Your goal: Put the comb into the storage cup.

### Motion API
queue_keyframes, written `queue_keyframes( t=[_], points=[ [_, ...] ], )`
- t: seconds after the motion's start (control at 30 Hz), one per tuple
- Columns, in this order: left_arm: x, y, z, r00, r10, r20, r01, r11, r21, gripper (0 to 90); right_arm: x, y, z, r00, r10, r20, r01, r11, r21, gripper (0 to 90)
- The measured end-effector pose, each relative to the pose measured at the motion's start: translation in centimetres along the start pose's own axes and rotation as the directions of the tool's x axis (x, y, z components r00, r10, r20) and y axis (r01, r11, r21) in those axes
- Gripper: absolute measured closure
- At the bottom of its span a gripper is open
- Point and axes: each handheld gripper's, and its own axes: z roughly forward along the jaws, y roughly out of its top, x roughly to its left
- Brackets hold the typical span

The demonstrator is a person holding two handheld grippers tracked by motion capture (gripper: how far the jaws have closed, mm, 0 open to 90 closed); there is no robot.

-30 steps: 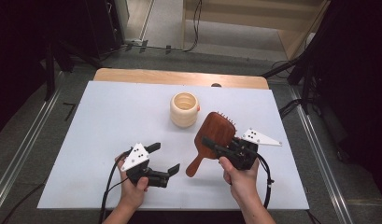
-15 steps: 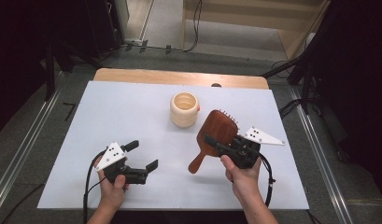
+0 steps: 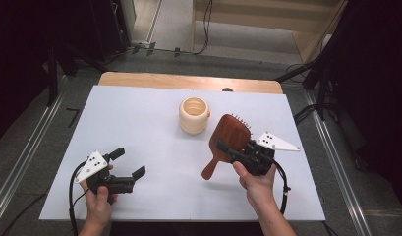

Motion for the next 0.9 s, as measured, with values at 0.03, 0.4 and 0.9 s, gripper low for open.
queue_keyframes(
  t=[0.03, 0.4, 0.9],
  points=[
    [0.1, 0.0, -0.1, 0.9999, 0.010, 0.005, -0.010, 0.9999, 0.005, 0.0, 0.0, 0.1, 0.0, 1.0000, -0.005, 0.000, 0.005, 1.0000, 0.001, 51.8],
    [1.7, -0.7, -1.3, 0.9989, 0.045, -0.016, -0.044, 0.9984, 0.037, 0.0, -0.6, 0.6, 0.0, 0.9997, -0.018, 0.017, 0.018, 0.9998, -0.008, 51.7],
    [4.2, -1.1, -4.1, 0.9965, 0.021, -0.081, -0.020, 0.9998, 0.008, 0.0, -1.3, 1.4, 0.2, 0.9977, -0.047, 0.049, 0.047, 0.9989, 0.002, 51.7]
  ],
)
